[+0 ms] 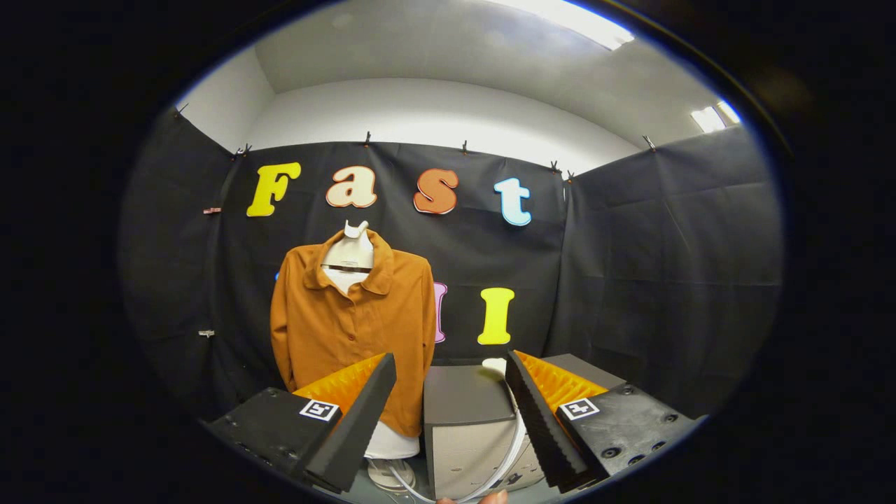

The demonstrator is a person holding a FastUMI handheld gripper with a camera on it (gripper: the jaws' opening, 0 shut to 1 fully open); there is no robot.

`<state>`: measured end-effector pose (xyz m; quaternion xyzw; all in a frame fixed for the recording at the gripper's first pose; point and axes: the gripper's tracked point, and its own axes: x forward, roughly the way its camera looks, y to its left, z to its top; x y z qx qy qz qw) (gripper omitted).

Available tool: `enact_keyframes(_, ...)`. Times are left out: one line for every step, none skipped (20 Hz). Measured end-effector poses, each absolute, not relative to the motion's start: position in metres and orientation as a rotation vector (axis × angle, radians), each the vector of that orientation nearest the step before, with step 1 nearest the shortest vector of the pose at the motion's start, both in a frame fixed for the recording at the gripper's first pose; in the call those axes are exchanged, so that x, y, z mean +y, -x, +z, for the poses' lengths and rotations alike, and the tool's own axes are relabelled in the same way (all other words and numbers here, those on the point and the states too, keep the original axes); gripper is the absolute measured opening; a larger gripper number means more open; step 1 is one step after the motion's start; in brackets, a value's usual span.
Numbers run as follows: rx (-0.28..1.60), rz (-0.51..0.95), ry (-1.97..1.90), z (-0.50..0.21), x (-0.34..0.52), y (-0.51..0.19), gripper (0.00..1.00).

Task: Iron the clothes twice with a garment steamer, once on the left side and once on the right side.

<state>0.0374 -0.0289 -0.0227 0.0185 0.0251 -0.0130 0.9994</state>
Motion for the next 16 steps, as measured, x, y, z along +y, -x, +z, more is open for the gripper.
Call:
enact_keyframes(0.074, -0.030, -0.040, -0.031, -0.036, -0.047, 0.98)
enact_keyframes(0.109, -0.034, -0.043, -0.043, -0.047, -0.056, 0.98)
enact_keyframes(0.145, -0.041, -0.052, -0.054, -0.059, -0.066, 0.98)
enact_keyframes(0.183, -0.048, -0.062, -0.068, -0.071, -0.079, 0.98)
enact_keyframes(0.225, -0.055, -0.071, -0.083, -0.083, -0.093, 0.99)
enact_keyframes(0.272, -0.065, -0.077, -0.099, -0.094, -0.107, 0.99)
enact_keyframes(0.327, -0.072, -0.080, -0.118, -0.106, -0.122, 0.99)
enact_keyframes(0.385, -0.067, -0.088, -0.138, -0.114, -0.136, 0.99)
enact_keyframes(0.447, -0.064, -0.102, -0.158, -0.121, -0.151, 0.99)
enact_keyframes(0.497, -0.062, -0.108, -0.177, -0.128, -0.164, 1.00)
enact_keyframes(0.541, -0.062, -0.105, -0.194, -0.136, -0.176, 1.00)
enact_keyframes(0.569, -0.061, -0.103, -0.209, -0.143, -0.191, 1.00)
enact_keyframes(0.600, -0.060, -0.097, -0.221, -0.150, -0.202, 1.00)
enact_keyframes(0.622, -0.056, -0.093, -0.232, -0.153, -0.213, 1.00)
enact_keyframes(0.640, -0.053, -0.094, -0.239, -0.157, -0.223, 1.00)
enact_keyframes(0.660, -0.046, -0.097, -0.249, -0.158, -0.233, 1.00)
